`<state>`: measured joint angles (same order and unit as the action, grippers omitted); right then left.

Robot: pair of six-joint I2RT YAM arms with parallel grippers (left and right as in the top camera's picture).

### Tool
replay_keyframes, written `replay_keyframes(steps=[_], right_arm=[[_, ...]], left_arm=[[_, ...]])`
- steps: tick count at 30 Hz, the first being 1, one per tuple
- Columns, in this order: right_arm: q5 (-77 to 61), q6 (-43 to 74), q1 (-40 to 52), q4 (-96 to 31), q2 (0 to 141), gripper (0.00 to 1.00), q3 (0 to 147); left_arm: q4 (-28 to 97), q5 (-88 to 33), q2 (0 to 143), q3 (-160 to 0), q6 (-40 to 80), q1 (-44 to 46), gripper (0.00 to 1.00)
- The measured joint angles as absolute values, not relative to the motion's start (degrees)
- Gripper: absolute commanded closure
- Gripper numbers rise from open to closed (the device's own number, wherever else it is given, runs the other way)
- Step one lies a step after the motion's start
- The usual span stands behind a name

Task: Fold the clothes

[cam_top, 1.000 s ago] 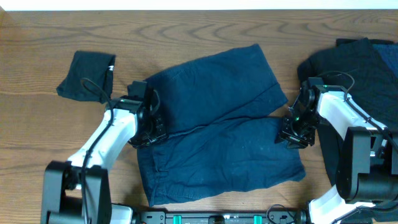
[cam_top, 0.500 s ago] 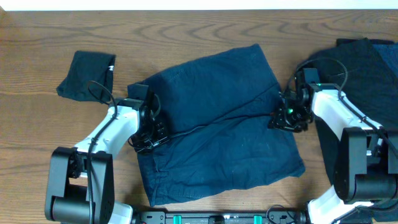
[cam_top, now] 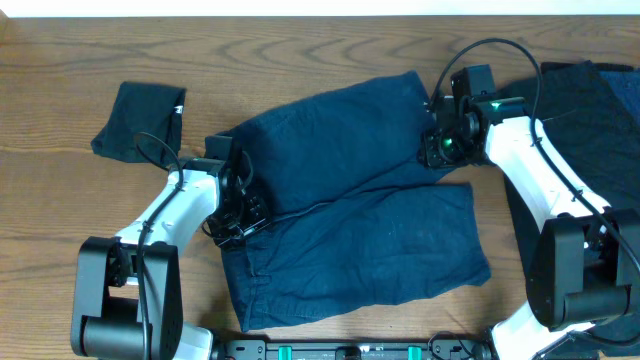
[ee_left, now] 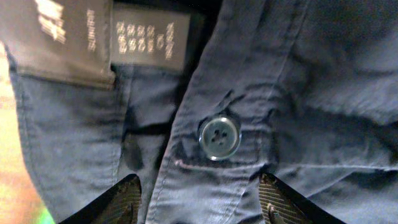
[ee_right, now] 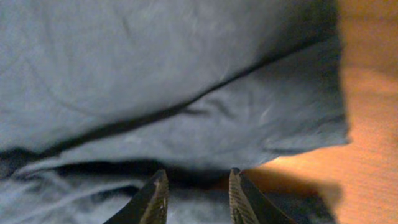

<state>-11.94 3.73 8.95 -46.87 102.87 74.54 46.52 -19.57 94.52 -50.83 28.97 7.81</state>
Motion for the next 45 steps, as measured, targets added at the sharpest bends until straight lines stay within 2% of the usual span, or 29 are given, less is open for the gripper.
replay_keyframes(steps=[8,11,17,22,26,36,41,45], right_arm=[[-8.54,3.57,8.95,-36.82,108.36,0.70,74.63],[-7.66,3.57,8.95,-34.70,111.31,0.70,74.63],[-6.07,3.57,8.95,-34.92,115.35,0.70,74.63],[-4.56,3.57,8.95,-34.94,115.39,0.70,74.63],[-4.08,3.57,8.95,-35.07,115.39,0.69,74.63],[-4.01,3.36,8.97,-35.46,115.31,0.59,74.70],[-3.81,3.38,8.95,-36.82,113.89,0.51,74.67],[-3.55,3.40,8.95,-36.93,110.50,0.48,74.67]], left_arm=[[42.83,-19.57,94.52,-47.72,29.02,7.81,0.39],[42.74,-19.55,94.52,-47.48,29.34,7.79,0.49],[42.54,-19.55,94.52,-47.48,29.61,7.81,0.56],[42.87,-19.49,94.52,-47.51,29.91,7.81,0.73],[45.23,-19.18,94.50,-47.97,29.89,7.79,0.94],[47.53,-18.46,87.72,-49.45,29.63,7.81,0.94],[50.00,-13.17,84.05,-49.58,29.61,7.81,0.94],[51.31,-8.29,83.68,-49.58,29.65,7.79,0.94]])
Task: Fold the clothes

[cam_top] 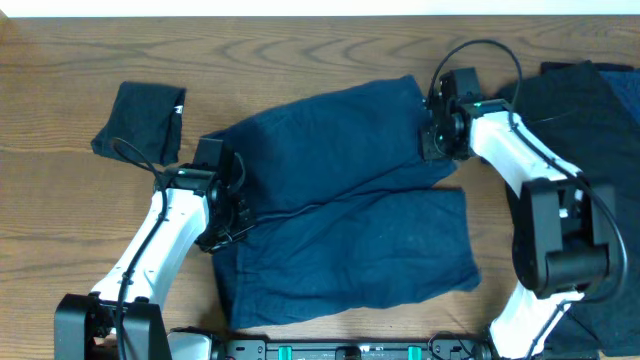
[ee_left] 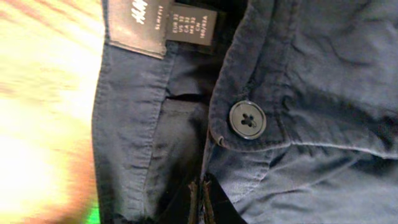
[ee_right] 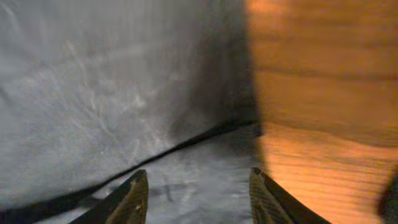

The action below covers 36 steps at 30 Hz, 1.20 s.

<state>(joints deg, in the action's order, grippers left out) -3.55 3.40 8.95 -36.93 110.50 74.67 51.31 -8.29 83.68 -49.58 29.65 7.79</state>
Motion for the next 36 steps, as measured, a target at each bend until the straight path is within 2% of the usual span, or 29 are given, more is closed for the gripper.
replay_keyframes(steps=[11,16,21,25,28,30,36], right_arm=[[-3.53,3.40,8.95,-36.77,108.79,0.49,74.70],[-3.57,3.27,8.97,-36.62,108.79,0.64,74.70],[-4.80,2.96,8.97,-36.56,108.81,0.94,74.70],[-5.74,3.25,8.97,-36.58,109.23,0.98,74.70],[-6.00,3.25,8.97,-36.58,110.17,0.99,74.70],[-6.02,3.25,8.97,-36.53,110.85,0.99,74.67],[-5.98,3.22,8.97,-36.12,114.04,0.99,74.67]], left_arm=[[51.35,-0.32,85.43,-49.50,32.84,7.81,0.94],[49.08,1.52,85.93,-47.68,33.67,7.81,0.94],[46.96,1.96,86.11,-45.56,34.15,7.81,0.93],[46.37,2.42,86.11,-44.69,34.59,7.79,0.83],[46.39,2.94,86.11,-44.56,34.57,7.81,0.55],[46.39,3.09,86.11,-44.53,34.68,7.79,0.47],[46.48,3.27,86.11,-44.60,34.44,7.79,0.45]])
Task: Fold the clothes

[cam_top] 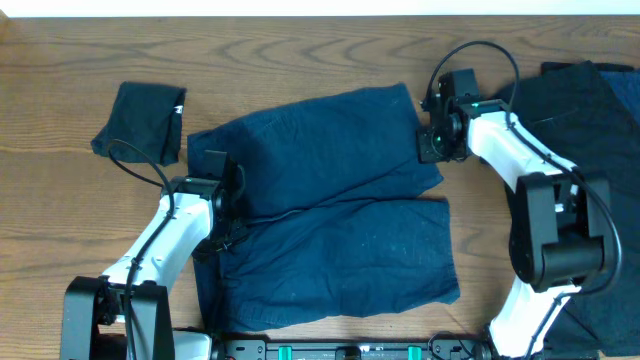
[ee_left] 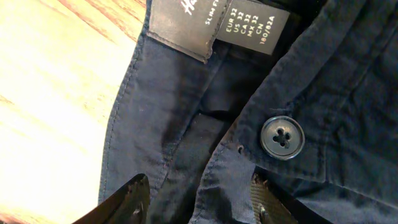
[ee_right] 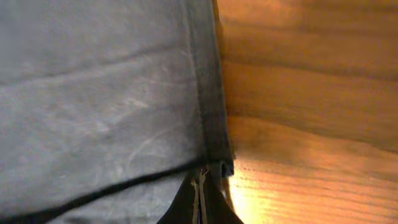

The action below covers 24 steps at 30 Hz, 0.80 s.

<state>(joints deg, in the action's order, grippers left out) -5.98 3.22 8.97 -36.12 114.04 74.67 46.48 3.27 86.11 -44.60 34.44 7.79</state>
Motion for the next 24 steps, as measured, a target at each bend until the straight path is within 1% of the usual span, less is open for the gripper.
replay_keyframes(steps=[9,10,12,14,15,16,19,21,24], right_arm=[[-2.81,5.93,7.64,-36.53,114.69,0.99,74.63],[-2.48,6.13,7.03,-36.73,114.69,0.98,74.63],[-2.04,6.52,6.09,-36.97,114.69,0.97,74.63],[-1.87,6.79,5.13,-37.15,114.69,0.96,74.63],[-2.09,6.87,4.89,-37.45,114.69,0.96,74.63],[-2.57,6.98,4.75,-37.93,114.63,0.95,74.65],[-6.44,6.92,4.51,-41.50,113.47,0.94,75.00],[-9.98,6.52,4.56,-43.77,111.81,0.99,75.44],[-16.08,6.26,4.93,-46.35,107.50,0.99,76.42]], left_arm=[[46.78,3.20,86.11,-50.96,32.49,7.79,0.45],[46.63,3.16,86.11,-51.79,31.68,7.79,0.49],[47.44,2.90,86.11,-53.43,30.44,7.79,0.62],[49.98,2.26,86.15,-56.10,28.56,7.79,0.85],[50.96,2.09,86.13,-57.34,28.38,7.81,0.92],[52.66,1.80,86.15,-59.05,27.90,7.81,0.94],[54.06,0.89,86.15,-62.37,26.76,7.79,0.94],[53.98,0.08,86.15,-62.78,26.70,7.81,0.94],[53.23,-0.67,86.32,-62.22,26.70,7.79,0.94]])
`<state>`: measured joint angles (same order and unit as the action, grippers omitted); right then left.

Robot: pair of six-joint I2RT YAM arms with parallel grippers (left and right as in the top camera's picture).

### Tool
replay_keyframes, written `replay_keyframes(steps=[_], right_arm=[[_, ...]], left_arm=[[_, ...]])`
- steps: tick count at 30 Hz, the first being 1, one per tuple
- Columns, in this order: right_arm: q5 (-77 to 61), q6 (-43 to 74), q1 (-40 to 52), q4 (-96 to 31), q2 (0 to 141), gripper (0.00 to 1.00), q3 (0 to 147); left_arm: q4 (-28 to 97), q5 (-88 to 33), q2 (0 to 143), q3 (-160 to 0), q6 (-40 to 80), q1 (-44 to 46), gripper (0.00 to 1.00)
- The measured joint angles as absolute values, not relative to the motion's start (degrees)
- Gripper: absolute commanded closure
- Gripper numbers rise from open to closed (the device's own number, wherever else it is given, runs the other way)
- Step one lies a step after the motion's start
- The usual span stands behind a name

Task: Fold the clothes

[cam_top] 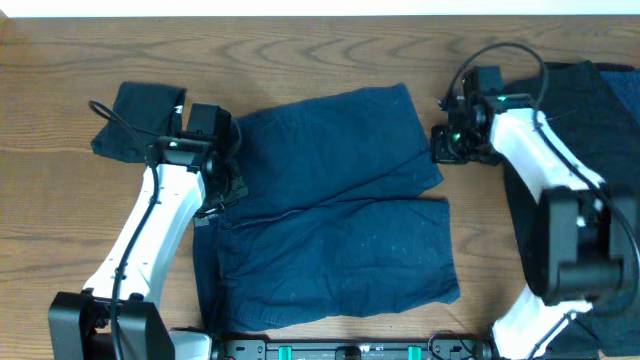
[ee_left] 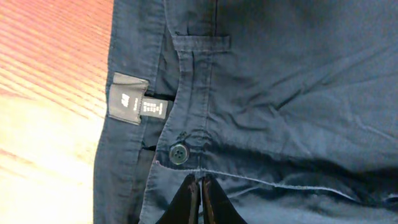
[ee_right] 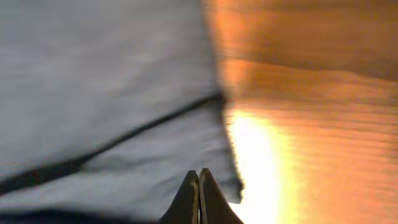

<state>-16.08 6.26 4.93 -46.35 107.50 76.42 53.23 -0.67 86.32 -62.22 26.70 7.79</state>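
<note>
Navy shorts [cam_top: 340, 220] lie spread flat mid-table, waistband to the left and legs to the right. In the left wrist view their button [ee_left: 179, 154] and label [ee_left: 127, 99] show at the open fly. My left gripper [ee_left: 199, 182] is shut just above the fly edge below the button, at the waistband [cam_top: 222, 192]. No cloth shows tented between its tips. My right gripper [ee_right: 199, 176] is shut too, over the corner of the upper leg's hem [cam_top: 440, 148]. That view is blurred.
A folded black garment [cam_top: 140, 120] lies at the back left. A heap of dark clothes [cam_top: 590, 110] covers the right edge of the wooden table [cam_top: 60, 230]. Both arms reach in from the front.
My left gripper was open low on the waistband; now it is shut and stands higher, further back. My right gripper, still shut, has moved slightly right of the hem. The shorts lie as before.
At first both grippers were open, the left over the button and the right at the upper leg's hem. Then the left was shut at the fly. Later the left stood open, the right shut at the hem, and the shorts lay further left and straighter, as now.
</note>
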Motion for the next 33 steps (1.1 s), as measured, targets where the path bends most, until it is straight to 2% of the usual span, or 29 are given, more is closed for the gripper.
replay_keyframes(steps=[5,15,22,33], right_arm=[[-21.78,7.49,7.68,-51.62,101.60,0.99,78.41],[-22.50,8.84,17.91,-55.00,101.84,0.99,74.96],[-17.21,11.99,22.70,-48.66,101.86,0.99,68.18],[-12.71,15.53,23.24,-39.00,101.95,0.99,57.76]], left_arm=[[51.18,-1.21,89.30,-60.45,26.76,7.81,0.94],[51.70,-1.34,97.93,-59.70,26.76,7.79,0.94],[51.90,-1.34,102.00,-59.70,26.76,7.81,0.94],[47.68,-0.75,104.62,-59.72,26.74,7.55,0.93]])
